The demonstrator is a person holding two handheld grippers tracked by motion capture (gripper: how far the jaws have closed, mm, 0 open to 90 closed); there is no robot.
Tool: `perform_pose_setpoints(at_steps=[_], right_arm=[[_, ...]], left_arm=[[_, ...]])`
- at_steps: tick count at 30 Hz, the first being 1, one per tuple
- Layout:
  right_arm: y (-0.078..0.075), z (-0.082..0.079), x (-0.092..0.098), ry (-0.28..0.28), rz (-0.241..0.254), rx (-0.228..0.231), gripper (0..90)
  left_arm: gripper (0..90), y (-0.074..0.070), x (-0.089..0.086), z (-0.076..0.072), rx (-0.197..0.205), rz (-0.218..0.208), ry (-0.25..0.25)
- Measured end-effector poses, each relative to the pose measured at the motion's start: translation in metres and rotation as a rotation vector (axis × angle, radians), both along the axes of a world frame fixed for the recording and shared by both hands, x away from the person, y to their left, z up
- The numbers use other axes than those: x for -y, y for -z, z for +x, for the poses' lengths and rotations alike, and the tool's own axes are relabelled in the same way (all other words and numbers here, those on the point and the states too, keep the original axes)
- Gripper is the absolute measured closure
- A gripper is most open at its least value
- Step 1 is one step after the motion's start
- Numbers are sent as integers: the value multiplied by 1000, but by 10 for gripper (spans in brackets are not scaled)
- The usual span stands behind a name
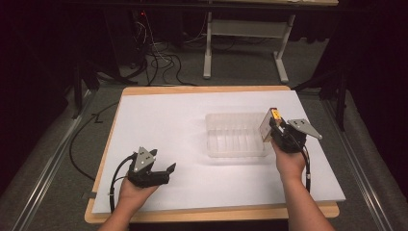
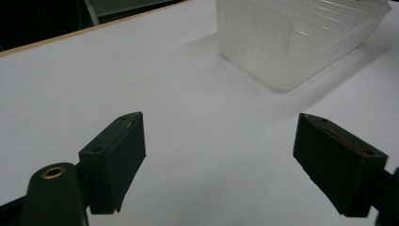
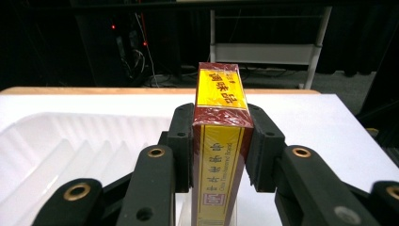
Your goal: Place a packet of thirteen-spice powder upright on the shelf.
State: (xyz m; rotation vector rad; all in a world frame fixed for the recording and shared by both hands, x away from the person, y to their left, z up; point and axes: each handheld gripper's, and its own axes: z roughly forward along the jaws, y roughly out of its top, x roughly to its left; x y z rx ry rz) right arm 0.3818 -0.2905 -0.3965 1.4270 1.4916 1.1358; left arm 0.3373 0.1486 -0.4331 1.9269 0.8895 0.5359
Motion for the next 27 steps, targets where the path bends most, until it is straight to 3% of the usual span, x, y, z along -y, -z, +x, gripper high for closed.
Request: perform_pose_setpoints(at_steps=[19,27], right_arm=[[24,12,-3,4,-19,-53,681],[29,13,-5,3,-15,-49,680]], left_arm=[[181,1,1,0,-7,1,7],[181,1,3,-1,-6,2,11]])
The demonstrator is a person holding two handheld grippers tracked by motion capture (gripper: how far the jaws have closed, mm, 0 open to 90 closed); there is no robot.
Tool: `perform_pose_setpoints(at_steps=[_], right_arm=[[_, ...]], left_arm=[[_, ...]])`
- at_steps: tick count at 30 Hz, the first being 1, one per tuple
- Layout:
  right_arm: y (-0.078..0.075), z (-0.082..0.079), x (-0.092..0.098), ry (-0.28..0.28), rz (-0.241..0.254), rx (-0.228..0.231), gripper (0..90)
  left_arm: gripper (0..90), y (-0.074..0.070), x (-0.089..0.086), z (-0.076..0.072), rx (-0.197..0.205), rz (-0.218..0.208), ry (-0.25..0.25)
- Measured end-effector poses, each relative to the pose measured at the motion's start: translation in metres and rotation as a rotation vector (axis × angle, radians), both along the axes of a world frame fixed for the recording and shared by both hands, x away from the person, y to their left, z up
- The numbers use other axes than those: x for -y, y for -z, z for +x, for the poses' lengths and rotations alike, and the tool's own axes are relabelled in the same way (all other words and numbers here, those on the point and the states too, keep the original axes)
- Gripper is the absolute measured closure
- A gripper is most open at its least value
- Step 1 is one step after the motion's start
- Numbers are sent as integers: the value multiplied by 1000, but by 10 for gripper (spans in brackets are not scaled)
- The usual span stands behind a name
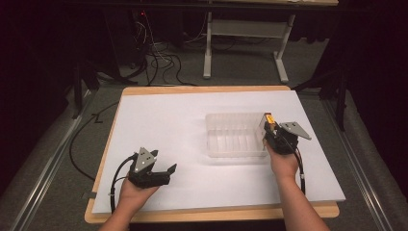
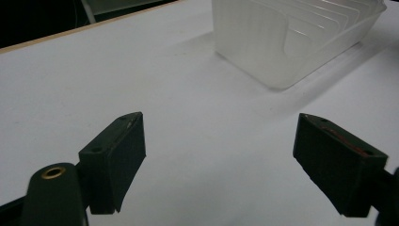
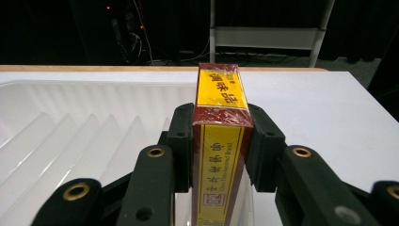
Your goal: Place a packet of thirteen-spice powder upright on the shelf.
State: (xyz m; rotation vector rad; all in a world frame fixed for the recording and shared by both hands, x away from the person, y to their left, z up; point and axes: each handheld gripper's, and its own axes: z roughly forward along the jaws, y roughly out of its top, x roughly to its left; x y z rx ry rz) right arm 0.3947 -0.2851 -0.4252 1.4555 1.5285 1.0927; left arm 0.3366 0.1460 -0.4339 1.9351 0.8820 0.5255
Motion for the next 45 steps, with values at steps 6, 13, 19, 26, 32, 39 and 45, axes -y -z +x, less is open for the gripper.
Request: perform_pose_setpoints(at_steps=[6,13,19,26,32,39,45], right_arm=[[2,-2,-3,-7,-17,7,676],[1,-2,-3,-19,-27,-1,662],[-1,-1,-1,-31,-16,-14,481],[-10,-4,0,-59,-9,-5,368],[-20,-11,0,-109,10,16,295],[-27,-19,2,-145,16,10,253],[-30,-30,4,-175,16,11,228]], left_arm=[[181,0,0,0,0,-1,0],[181,-1,-1,0,4,1,-4],[180,-1,-1,0,2,2,-2],[181,-1,-2,-1,4,-1,-4],[180,-1,-2,-2,3,2,-1],[180,-1,-1,-1,3,1,-2],[180,0,0,-1,1,1,3]])
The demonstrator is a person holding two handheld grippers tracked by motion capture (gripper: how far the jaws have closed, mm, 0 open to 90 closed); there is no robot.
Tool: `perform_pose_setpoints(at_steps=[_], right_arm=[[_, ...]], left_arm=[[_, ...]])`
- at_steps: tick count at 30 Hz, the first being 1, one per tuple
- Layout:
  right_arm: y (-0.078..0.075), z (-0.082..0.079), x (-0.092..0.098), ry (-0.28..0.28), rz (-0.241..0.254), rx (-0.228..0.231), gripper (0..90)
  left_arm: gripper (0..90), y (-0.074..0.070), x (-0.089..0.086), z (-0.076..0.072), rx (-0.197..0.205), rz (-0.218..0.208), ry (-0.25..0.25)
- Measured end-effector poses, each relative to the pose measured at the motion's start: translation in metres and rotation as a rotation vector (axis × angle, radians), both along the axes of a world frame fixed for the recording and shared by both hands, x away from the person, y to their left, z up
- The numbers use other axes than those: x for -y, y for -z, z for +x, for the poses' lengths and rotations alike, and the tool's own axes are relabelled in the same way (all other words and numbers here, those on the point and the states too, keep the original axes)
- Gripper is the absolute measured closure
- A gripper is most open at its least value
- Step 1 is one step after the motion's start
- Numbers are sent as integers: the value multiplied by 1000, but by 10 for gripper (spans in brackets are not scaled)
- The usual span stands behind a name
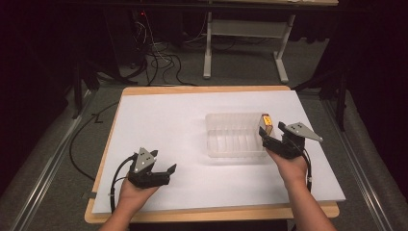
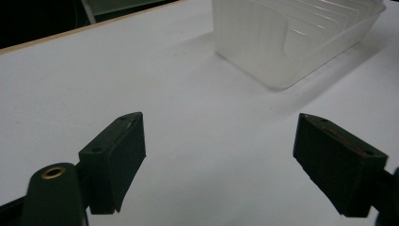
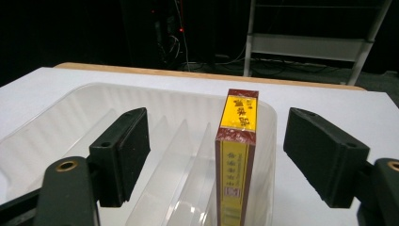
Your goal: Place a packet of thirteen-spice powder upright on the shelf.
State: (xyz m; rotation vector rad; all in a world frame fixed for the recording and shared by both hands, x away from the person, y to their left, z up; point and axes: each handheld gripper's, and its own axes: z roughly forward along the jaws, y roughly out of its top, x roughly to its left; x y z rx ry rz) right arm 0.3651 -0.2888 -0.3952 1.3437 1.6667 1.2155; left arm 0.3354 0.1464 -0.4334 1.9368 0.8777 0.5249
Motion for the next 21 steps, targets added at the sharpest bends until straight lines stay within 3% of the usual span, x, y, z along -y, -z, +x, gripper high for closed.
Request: perform_pose_setpoints(at_steps=[9,21], right_arm=[[4,-31,3,-67,4,4,204],[16,-90,0,-125,17,31,220]], left_arm=[[180,0,12,-7,-6,1,42],[181,4,48,-25,-23,24,168]])
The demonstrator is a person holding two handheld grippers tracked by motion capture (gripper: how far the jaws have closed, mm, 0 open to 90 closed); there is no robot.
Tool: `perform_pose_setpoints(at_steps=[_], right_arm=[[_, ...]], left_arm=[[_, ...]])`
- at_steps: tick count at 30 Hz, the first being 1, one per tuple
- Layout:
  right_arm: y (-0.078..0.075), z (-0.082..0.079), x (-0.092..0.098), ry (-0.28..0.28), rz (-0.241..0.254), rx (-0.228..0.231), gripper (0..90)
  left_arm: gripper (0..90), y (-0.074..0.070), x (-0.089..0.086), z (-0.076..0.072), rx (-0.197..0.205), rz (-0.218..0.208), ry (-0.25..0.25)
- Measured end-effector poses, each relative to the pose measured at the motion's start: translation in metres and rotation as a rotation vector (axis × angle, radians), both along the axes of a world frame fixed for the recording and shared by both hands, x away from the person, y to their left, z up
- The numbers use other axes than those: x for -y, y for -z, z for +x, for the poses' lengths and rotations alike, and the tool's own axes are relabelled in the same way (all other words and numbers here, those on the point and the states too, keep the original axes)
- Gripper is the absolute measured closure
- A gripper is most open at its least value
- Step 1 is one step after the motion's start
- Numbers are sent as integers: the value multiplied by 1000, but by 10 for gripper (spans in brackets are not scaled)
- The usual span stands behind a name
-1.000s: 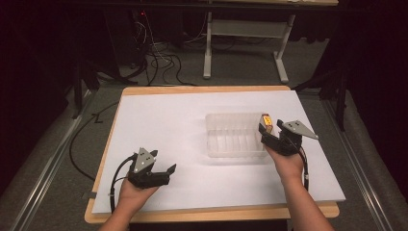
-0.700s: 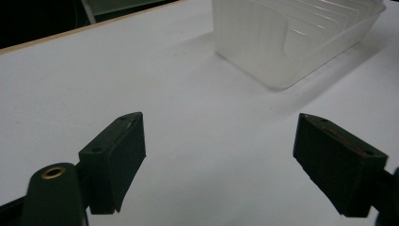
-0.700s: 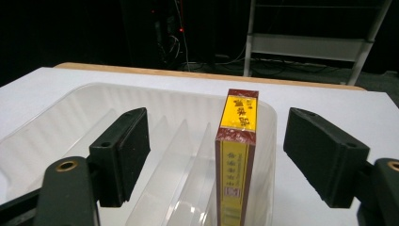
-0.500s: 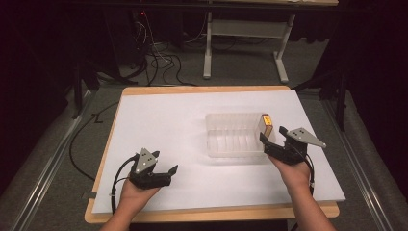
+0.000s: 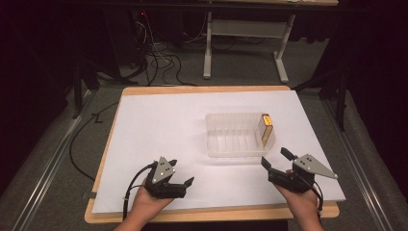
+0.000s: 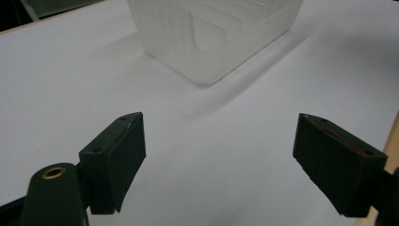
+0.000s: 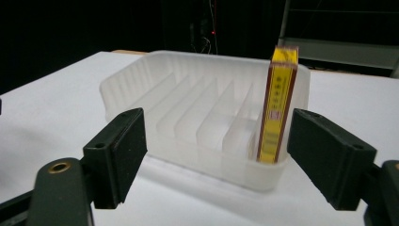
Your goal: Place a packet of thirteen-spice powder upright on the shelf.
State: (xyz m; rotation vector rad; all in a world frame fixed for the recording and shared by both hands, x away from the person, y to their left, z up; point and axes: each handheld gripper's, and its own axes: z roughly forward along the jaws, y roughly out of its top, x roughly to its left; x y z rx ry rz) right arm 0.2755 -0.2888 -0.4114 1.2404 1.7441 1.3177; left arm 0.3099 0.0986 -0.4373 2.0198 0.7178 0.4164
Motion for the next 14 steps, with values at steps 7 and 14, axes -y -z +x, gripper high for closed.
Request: perform_pose_setpoints(at_steps=[7,14], right_arm=[[26,4,-4,-24,-50,-95,217],[28,6,-3,-31,-47,-105,226]], left_arm=[[181,3,3,4,-23,-7,-6],[181,4,0,6,-25,-10,-19]])
